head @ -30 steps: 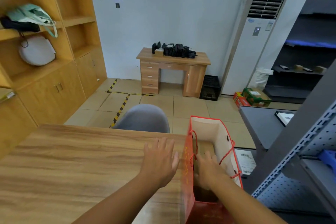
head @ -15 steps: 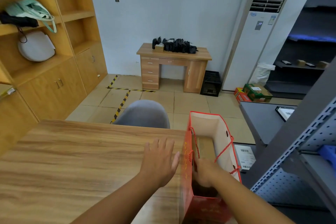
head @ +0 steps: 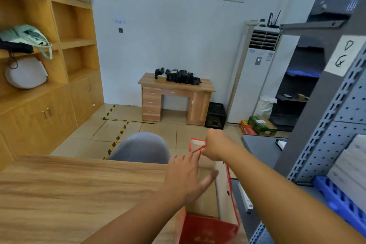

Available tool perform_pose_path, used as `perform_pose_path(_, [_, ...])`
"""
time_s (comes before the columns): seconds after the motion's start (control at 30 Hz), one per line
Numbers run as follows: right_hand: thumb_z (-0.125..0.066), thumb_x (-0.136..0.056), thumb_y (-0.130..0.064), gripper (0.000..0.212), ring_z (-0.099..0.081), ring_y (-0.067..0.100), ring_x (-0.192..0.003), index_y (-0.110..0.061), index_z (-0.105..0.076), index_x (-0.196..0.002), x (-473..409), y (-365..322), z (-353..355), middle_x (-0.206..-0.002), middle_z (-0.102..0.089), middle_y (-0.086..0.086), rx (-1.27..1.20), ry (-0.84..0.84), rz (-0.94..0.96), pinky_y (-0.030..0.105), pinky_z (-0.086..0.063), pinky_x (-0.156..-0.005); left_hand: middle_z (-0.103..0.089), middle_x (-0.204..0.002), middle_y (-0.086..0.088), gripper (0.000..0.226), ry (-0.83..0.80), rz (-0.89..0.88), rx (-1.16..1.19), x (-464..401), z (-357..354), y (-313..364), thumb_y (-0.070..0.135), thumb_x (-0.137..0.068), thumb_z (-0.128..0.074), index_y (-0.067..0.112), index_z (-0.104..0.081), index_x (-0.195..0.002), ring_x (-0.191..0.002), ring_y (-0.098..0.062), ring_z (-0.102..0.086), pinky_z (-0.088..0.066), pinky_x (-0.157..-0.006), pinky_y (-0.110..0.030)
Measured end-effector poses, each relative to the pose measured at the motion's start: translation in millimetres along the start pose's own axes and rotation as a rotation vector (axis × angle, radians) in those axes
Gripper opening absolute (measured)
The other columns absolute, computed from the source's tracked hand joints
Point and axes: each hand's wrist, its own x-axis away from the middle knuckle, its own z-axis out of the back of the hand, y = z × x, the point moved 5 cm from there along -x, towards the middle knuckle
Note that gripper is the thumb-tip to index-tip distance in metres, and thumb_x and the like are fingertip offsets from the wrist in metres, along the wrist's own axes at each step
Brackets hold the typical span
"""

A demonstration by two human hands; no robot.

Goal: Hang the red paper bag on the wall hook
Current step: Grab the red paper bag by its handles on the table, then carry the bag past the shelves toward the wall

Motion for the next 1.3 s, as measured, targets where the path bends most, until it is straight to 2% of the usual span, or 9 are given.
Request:
perform_pose_path(0.13, [-0.072, -0.085, -0.025, 0.031, -0.06, 0.027, -0.072, -0.015, -0.045, -0.074, 1.2, -5.9, 8.3, -0.076, -0.056, 0.007, -0.121, 0.049, -0.055, 0.031, -0.042, -0.053, -0.061, -0.124, 0.008, 0.112, -0.064, 0.259, 0.156, -11.9, -6.2, 13.0, 0.105, -0.06, -0.026, 0.027, -0.038, -0.14, -0.12, -0.018, -0.053, -0.032, -0.109, -0.054])
perform_pose_path(0.27, [-0.068, -0.083, -0.016, 0.016, -0.067, 0.023, -0.055, -0.005, -0.059, -0.075, 2.9, -17.1, 25.2, -0.063, -0.068, 0.01, -0.164, 0.015, -0.082, 0.027, -0.05, -0.047, -0.062, -0.114, 0.008, 0.074, 0.022, 0.356, 0.139, -19.2, 0.8, 15.6, 0.071, -0.07, -0.059, 0.025, -0.045, -0.126, -0.111, -0.017, -0.058, -0.027, -0.111, -0.052])
perform_pose_path(0.43, [-0.071, -0.08, -0.024, 0.024, -0.059, 0.021, -0.057, -0.005, -0.065, -0.068, 6.6, -28.3, 38.4, -0.067, -0.068, 0.01, -0.149, -0.084, 0.003, 0.027, -0.047, -0.05, -0.065, -0.082, 0.003, 0.013, 0.033, 0.181, 0.08, -28.8, 44.0, -2.3, 0.035, -0.083, -0.06, 0.024, -0.056, -0.089, -0.08, -0.024, -0.057, -0.036, -0.084, -0.039])
perform_pose_path(0.6, [-0.067, -0.082, -0.026, 0.021, -0.053, 0.02, -0.064, -0.005, -0.072, -0.083, 19.2, -50.4, 28.4, -0.073, -0.065, 0.008, -0.19, -0.315, 0.205, 0.034, -0.045, -0.059, -0.049, -0.058, 0.003, 0.033, -0.104, 0.007, -0.26, -37.9, 96.0, -55.5, 0.04, -0.091, -0.053, 0.018, -0.054, -0.067, -0.056, -0.021, -0.045, -0.039, -0.07, -0.037])
perform_pose_path(0.73, [-0.064, -0.091, -0.021, 0.011, -0.053, 0.022, -0.069, -0.018, -0.056, -0.083, 20.4, -86.5, 22.8, -0.08, -0.058, 0.001, 0.053, -0.067, 0.45, 0.033, -0.04, -0.058, -0.053, -0.075, 0.003, 0.035, -0.102, 0.043, -0.274, -22.5, 133.8, -105.7, 0.054, -0.084, -0.043, 0.023, -0.053, -0.07, -0.064, -0.018, -0.048, -0.044, -0.083, -0.041])
perform_pose_path(0.83, [-0.061, -0.091, -0.024, 0.013, -0.053, 0.021, -0.07, -0.023, -0.05, -0.084, 22.7, -115.8, 15.5, -0.077, -0.052, -0.005, 0.009, 0.076, 0.579, 0.034, -0.038, -0.055, -0.054, -0.082, 0.003, 0.044, -0.086, 0.056, -0.327, -0.1, 156.4, -127.9, 0.062, -0.071, -0.026, 0.026, -0.053, -0.072, -0.075, -0.021, -0.051, -0.043, -0.089, -0.044])
perform_pose_path(1.0, [-0.061, -0.091, -0.032, 0.017, -0.049, 0.015, -0.065, -0.02, -0.056, -0.079, 27.1, -169.2, 2.9, -0.08, -0.052, -0.004, 0.001, 0.153, 0.788, 0.036, -0.045, -0.057, -0.058, -0.082, 0.0, 0.045, -0.035, 0.049, -0.457, 46.3, 181.4, -157.4, 0.057, -0.075, -0.03, 0.022, -0.06, -0.078, -0.078, -0.024, -0.054, -0.043, -0.083, -0.044])
perform_pose_path(1.1, [-0.057, -0.086, -0.026, 0.016, -0.052, 0.021, -0.067, -0.016, -0.057, -0.073, 34.7, -201.2, -4.5, -0.08, -0.056, 0.0, 0.047, 0.204, 0.903, 0.034, -0.043, -0.054, -0.06, -0.073, -0.004, 0.035, -0.023, 0.06, -0.505, 80.1, 190.1, -170.2, 0.042, -0.078, -0.036, 0.018, -0.062, -0.072, -0.066, -0.03, -0.057, -0.048, -0.077, -0.044])
perform_pose_path(1.3, [-0.053, -0.07, -0.078, 0.056, -0.051, 0.017, -0.057, -0.024, -0.041, -0.059, 68.6, -258.8, -27.1, -0.062, -0.053, -0.004, -0.119, 0.097, 1.031, 0.033, -0.039, -0.052, -0.058, -0.069, -0.004, 0.027, 0.048, 0.2, -0.549, 133.6, 213.3, -184.9, 0.033, -0.08, -0.036, 0.018, -0.057, -0.071, -0.059, -0.032, -0.056, -0.045, -0.07, -0.043])
